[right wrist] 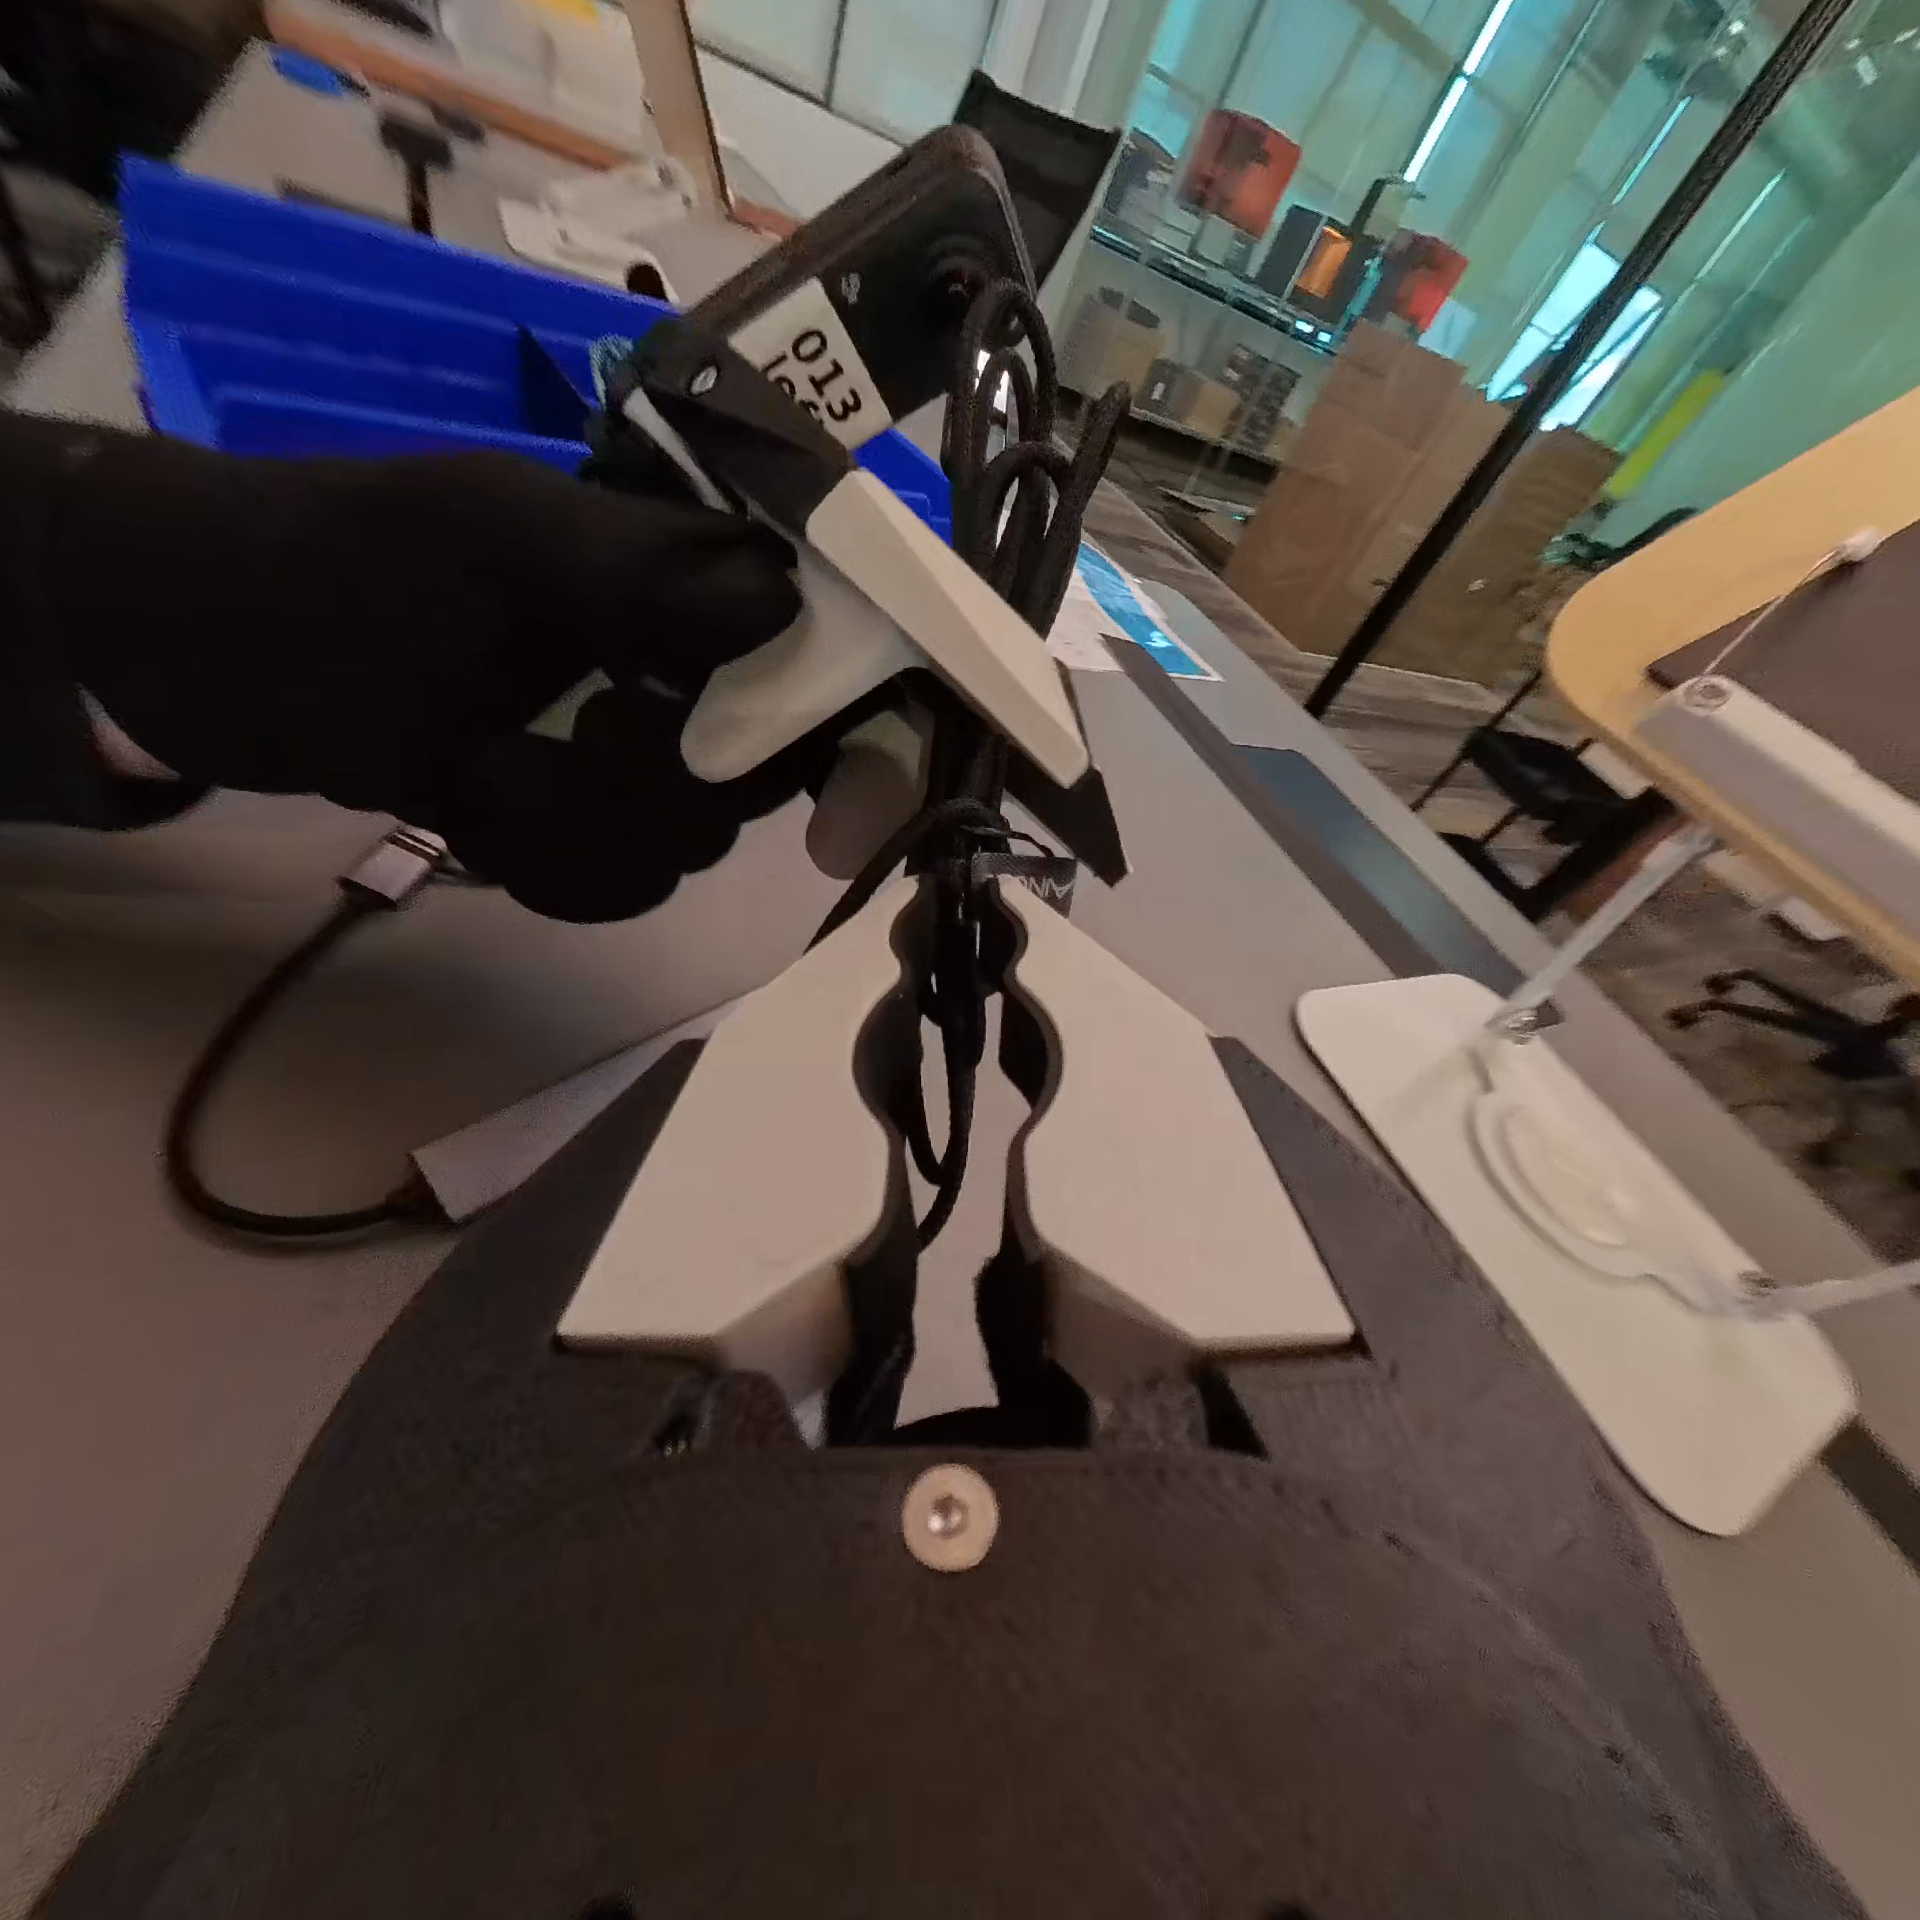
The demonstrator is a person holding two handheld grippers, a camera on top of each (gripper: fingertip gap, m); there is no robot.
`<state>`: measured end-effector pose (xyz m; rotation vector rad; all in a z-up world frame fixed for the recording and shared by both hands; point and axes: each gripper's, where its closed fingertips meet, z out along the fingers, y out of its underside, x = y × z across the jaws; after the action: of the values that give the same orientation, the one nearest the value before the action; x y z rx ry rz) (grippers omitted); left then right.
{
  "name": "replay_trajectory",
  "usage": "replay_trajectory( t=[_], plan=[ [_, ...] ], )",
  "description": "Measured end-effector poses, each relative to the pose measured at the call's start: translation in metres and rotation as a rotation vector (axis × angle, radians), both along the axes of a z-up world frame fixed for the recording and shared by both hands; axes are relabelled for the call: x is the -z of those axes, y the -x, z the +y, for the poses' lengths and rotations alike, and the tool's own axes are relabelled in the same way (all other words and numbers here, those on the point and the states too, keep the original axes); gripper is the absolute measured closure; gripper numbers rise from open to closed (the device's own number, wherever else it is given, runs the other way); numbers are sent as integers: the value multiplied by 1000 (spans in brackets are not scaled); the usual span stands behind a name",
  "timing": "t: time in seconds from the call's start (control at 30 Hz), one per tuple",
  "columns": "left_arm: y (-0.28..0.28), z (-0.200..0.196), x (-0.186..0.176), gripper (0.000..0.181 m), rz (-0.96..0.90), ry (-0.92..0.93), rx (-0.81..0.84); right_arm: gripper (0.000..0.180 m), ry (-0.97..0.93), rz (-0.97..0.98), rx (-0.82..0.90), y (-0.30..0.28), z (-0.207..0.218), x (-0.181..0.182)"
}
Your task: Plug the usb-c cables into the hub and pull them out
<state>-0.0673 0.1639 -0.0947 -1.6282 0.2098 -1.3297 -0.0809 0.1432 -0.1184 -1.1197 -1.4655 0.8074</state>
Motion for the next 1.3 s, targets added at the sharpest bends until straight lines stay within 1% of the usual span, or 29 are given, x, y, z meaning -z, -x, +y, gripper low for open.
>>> replay_trajectory(
  t=[0.07,0.17,0.3,0.33,0.37,0.4,0.5,0.73,0.9,1.0,1.13,1.23,1.3],
  plan=[
    [4,4,4,151,21,15,-31,174,-56,-15,28,1,2,1],
    [8,7,5,154,12,21,-60,174,-84,-16,51,0,4,1],
    [12,11,5,151,-9,25,-104,174,-106,-12,70,-1,6,-1],
    [14,13,4,152,-15,23,-118,174,-113,-9,73,-1,6,-2],
    [14,12,4,157,-21,20,-120,174,-116,-11,67,-1,5,-1],
    [14,12,3,161,-22,18,-119,174,-112,-15,56,0,3,0],
    [13,9,0,166,-17,-6,-106,173,-89,-1,30,0,0,-2],
    [10,4,-6,168,-33,-27,-70,165,-33,58,-49,-2,-9,-11],
    [3,0,-7,168,-32,-35,-32,161,-18,59,-84,0,-14,-10],
    [-1,-3,-7,170,-15,-43,-12,162,39,80,-132,-2,-19,-14],
    [-4,-7,-12,172,-6,-66,11,160,177,152,-245,-10,-28,-27],
    [-9,-16,-19,172,-22,-94,75,165,270,190,-262,-14,-23,-33],
    [-14,-25,-24,172,-27,-110,135,173,305,189,-284,-15,-23,-33]
  ],
)
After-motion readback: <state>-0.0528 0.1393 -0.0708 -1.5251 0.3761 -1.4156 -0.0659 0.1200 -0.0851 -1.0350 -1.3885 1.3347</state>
